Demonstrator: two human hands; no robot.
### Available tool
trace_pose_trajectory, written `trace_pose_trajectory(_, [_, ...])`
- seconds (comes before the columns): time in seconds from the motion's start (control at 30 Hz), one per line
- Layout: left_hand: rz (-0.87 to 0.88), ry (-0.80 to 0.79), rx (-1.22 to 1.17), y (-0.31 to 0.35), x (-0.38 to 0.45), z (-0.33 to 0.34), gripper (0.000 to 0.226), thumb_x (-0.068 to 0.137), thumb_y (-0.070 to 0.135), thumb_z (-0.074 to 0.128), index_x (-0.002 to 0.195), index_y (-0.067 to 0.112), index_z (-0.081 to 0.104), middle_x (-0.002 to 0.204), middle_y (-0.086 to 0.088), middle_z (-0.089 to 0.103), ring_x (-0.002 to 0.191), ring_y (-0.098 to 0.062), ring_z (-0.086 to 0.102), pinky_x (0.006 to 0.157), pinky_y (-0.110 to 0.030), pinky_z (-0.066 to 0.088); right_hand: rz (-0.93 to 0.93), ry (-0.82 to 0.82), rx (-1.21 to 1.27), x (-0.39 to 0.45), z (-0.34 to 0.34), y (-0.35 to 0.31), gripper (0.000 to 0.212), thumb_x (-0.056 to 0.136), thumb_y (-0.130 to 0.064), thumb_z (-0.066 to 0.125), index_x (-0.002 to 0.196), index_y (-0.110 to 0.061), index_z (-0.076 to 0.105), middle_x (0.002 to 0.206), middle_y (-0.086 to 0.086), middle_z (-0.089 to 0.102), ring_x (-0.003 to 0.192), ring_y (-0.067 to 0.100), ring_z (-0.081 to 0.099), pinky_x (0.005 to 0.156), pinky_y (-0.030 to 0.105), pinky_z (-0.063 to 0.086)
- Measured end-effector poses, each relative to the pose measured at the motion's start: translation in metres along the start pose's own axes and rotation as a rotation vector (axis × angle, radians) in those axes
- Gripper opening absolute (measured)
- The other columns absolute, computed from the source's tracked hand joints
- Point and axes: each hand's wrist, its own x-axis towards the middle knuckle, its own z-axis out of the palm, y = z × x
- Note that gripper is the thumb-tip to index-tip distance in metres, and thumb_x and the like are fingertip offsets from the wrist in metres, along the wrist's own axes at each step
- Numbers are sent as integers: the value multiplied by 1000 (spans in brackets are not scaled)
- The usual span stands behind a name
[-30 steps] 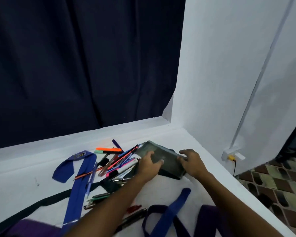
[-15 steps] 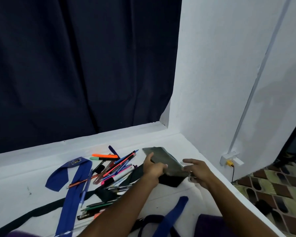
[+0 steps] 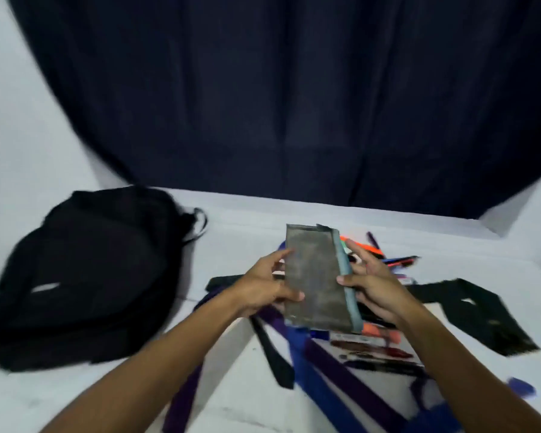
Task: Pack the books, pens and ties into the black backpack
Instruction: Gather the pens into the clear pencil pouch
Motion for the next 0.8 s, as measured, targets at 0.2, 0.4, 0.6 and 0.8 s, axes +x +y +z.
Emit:
trace_pose_trajectory(0.2, [-225, 149, 272, -49, -104, -103, 90, 72, -17, 73, 147, 14, 35, 105, -1, 52, 74, -19, 60, 55, -27, 51, 107, -336, -415, 12, 121, 66, 77, 75, 15, 69, 135, -27, 45, 97, 17, 61, 77, 24, 65, 60, 35, 55])
trace_pose_trajectory(0.4, [-440, 74, 569, -71, -133, -129, 95, 73, -3, 80, 150, 22, 30, 117, -4, 47, 70, -18, 64, 62, -28, 59, 199, -462, -711, -2, 161, 109, 80, 78, 3, 72, 144, -22, 35, 85, 13, 58, 58, 19, 61, 46, 31, 52])
trace_pose_trajectory(0.6, [-243, 156, 1284, -58, -108, -120, 64, 74, 41, 73, 133, 39, 49, 130, 0, 55, 119, -24, 56, 95, -34, 47, 189, -501, -897, -17, 141, 92, 53, 88, -18, 66, 138, -15, 47, 64, -6, 58, 39, 2, 51, 47, 20, 46])
trace_pose_trajectory(0.8, [177, 83, 1083, -47, -50, -55, 35, 81, 29, 68, 115, 33, 66, 101, 9, 69, 94, -13, 64, 81, -23, 47, 48, -296, -943, -36, 59, 67, 17, 88, -7, 65, 105, -5, 65, 71, 10, 66, 49, 14, 57, 50, 20, 48])
